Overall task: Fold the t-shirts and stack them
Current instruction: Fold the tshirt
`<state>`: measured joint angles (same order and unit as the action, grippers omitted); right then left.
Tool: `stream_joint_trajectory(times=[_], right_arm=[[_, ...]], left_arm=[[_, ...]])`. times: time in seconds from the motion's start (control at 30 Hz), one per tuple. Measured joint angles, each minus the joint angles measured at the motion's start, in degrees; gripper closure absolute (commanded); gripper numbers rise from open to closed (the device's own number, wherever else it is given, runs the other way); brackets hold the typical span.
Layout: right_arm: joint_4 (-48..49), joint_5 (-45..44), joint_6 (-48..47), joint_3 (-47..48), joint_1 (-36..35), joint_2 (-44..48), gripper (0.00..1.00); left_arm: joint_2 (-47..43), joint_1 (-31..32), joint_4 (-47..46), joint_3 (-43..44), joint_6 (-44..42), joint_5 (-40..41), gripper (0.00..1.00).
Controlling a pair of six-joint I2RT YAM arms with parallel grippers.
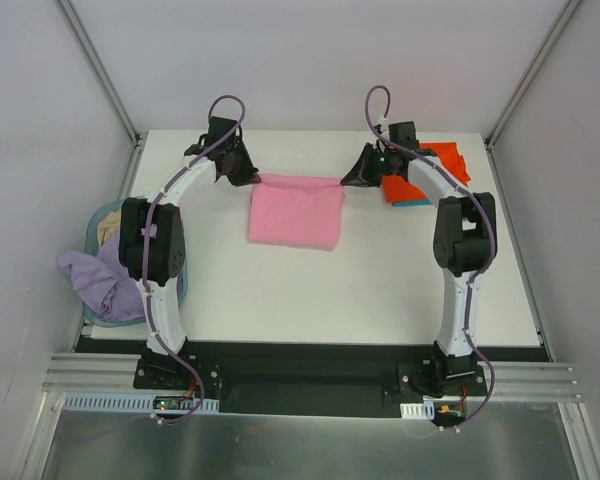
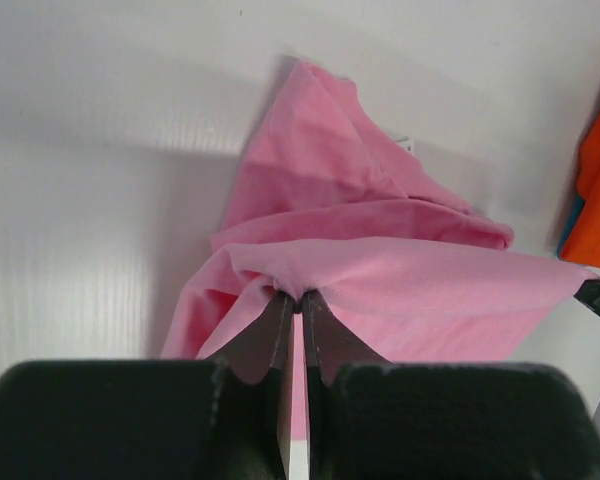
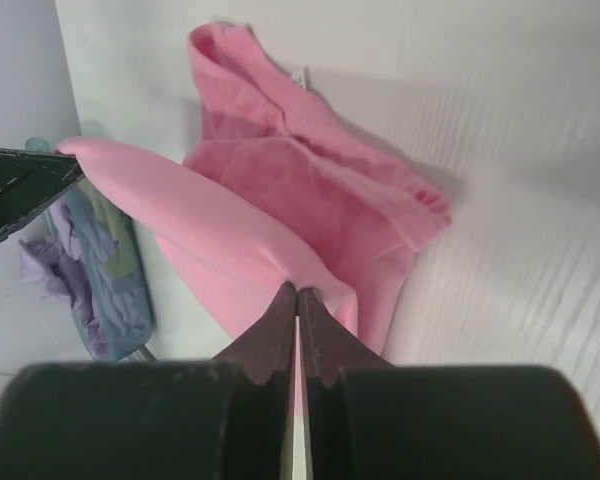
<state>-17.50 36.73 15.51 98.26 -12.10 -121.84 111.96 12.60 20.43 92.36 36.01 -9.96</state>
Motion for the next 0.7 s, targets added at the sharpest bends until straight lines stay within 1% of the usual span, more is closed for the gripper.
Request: stream_joint_trajectory(times=[0.13,0.17,0.2,0.23,0.3,0.33,0.37,0.4,0.43,0.5,0.53,0.57,0.6,0.63,0.7], right_arm=[[-1.99,-1.11,-0.79,8.0,0.33,-7.04,0.95],[-2.56,-1.42,-0.94,10.47,0.37,-8.94,0.92],[-2.93,-1.64,-1.09,12.46,0.39,-10.62,0.9],[-3.26,-1.92,-1.18,13.92,0.39,-11.96,0.89],[-3.74,-2.84,-1.44,14.67,0.44,-13.25,0.78],[-4.37,-3.41,-1.57,14.67,0.46,-13.42,0.67],[-4.85,-3.98,-1.73,14.67,0.5,-13.55,0.57],[-5.25,-4.66,-1.9,14.67,0.55,-13.57,0.45],[-5.55,-5.07,-1.92,14.69,0.57,-13.57,0.3],[-6.51,-6.03,-3.06,15.3,0.61,-13.55,0.25],[-6.64,-6.29,-2.99,15.45,0.61,-13.55,0.18],[-6.95,-6.51,-3.23,15.76,0.61,-13.55,0.15],[-7.3,-6.64,-3.63,15.91,0.63,-13.44,0.1],[-7.91,-6.86,-4.11,15.91,0.63,-13.2,0.07],[-9.53,-7.63,-5.25,15.54,0.48,-12.13,0.07]], left_arm=[[6.67,-0.7,-0.24,5.27,-0.87,-1.81,1.0],[8.11,-1.03,-0.26,6.23,-0.94,-2.36,1.0],[9.49,-1.36,-0.26,7.13,-0.96,-3.17,0.91],[10.82,-1.66,-0.26,8.02,-1.01,-3.78,0.85],[13.0,-2.25,-0.15,9.68,-1.53,-4.87,0.65],[13.97,-2.29,-0.11,10.47,-1.99,-5.2,0.46],[14.73,-2.6,-0.11,11.34,-2.4,-5.7,0.38],[15.39,-2.6,-0.07,12.22,-2.84,-6.23,0.33],[15.82,-2.73,-0.11,12.79,-2.89,-6.6,0.25],[16.09,-2.93,-0.04,13.7,-2.99,-8.17,0.21],[16.06,-2.97,-0.09,13.92,-3.02,-9.07,0.13],[16.0,-2.95,-0.22,14.01,-3.06,-9.66,0.1],[15.96,-2.91,-0.37,14.01,-3.15,-10.56,0.02],[15.8,-2.91,-0.42,13.88,-3.32,-11.32,0.02],[14.97,-2.82,-0.68,12.66,-3.26,-13.0,0.01]])
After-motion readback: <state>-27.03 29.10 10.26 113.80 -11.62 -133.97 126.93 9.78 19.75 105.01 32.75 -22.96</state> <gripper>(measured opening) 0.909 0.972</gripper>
